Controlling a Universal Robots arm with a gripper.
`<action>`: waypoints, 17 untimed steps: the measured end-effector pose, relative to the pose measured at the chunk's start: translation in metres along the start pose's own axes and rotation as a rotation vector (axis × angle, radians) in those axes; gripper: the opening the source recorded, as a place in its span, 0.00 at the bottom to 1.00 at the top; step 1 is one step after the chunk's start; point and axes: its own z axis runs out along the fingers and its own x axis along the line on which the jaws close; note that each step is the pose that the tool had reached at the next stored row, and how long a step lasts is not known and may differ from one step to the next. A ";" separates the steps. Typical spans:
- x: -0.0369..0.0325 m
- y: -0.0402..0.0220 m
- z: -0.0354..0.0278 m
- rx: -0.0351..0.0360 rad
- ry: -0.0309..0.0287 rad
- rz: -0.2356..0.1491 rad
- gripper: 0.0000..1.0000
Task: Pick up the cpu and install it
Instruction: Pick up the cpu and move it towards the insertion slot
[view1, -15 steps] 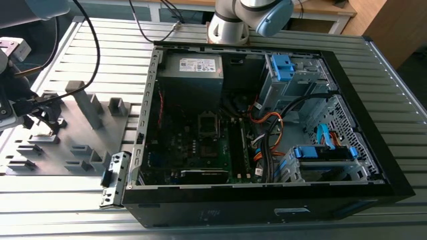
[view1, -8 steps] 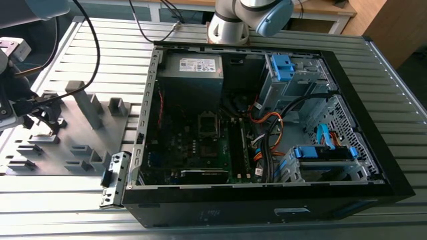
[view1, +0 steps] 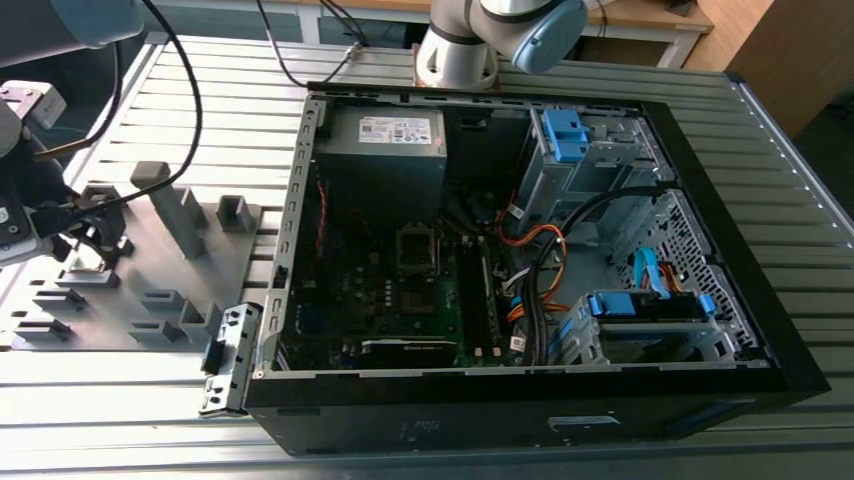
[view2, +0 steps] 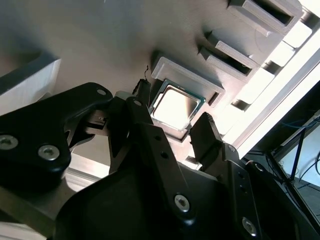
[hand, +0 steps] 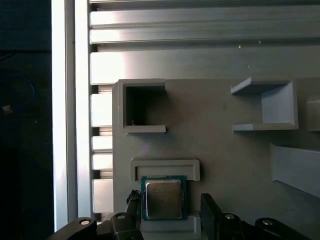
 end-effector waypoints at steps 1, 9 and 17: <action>0.0000 0.0000 0.0003 0.0000 0.0000 0.000 0.59; -0.0001 -0.0002 0.0050 -0.0001 -0.0001 0.000 0.59; 0.0009 -0.0003 0.0070 -0.0001 -0.0002 0.000 0.59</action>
